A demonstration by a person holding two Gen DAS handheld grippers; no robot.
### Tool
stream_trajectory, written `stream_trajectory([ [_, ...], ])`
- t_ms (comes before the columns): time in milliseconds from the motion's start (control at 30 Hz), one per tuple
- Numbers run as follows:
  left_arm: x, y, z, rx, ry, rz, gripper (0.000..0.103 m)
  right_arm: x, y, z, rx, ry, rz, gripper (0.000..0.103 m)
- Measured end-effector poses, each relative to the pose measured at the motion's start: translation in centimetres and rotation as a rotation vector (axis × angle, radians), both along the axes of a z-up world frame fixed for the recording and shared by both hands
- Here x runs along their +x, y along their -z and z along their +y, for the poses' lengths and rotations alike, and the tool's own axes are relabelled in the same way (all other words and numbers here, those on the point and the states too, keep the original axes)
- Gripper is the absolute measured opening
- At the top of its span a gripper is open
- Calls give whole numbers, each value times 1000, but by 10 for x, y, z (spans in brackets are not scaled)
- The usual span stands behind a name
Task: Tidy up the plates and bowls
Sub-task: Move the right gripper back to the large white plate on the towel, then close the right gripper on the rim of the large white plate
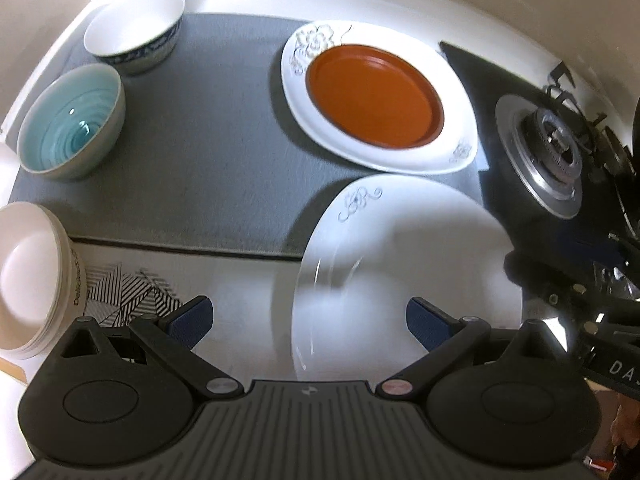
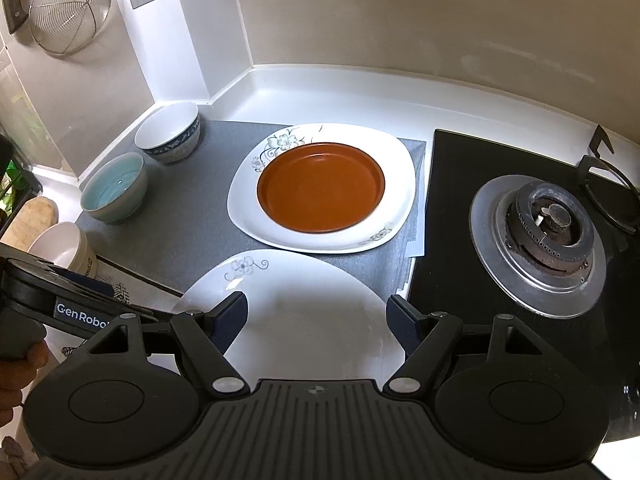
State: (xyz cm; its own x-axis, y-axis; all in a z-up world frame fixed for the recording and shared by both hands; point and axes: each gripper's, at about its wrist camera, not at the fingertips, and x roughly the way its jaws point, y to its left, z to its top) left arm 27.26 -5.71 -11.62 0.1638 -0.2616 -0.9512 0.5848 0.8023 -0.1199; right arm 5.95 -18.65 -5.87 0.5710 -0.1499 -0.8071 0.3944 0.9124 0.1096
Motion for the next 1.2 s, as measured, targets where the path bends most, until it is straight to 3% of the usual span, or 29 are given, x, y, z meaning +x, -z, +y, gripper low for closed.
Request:
stream_trajectory([
  [167, 1, 2, 3, 11, 0, 21, 103, 0, 3, 0, 7, 3, 12, 79],
  [500, 0, -1, 7, 4, 2, -116, 103, -10, 20, -13, 26, 47, 30, 79],
  [1200, 16, 40, -8, -75, 46, -22, 102, -35, 72, -44, 226, 147, 81, 78],
])
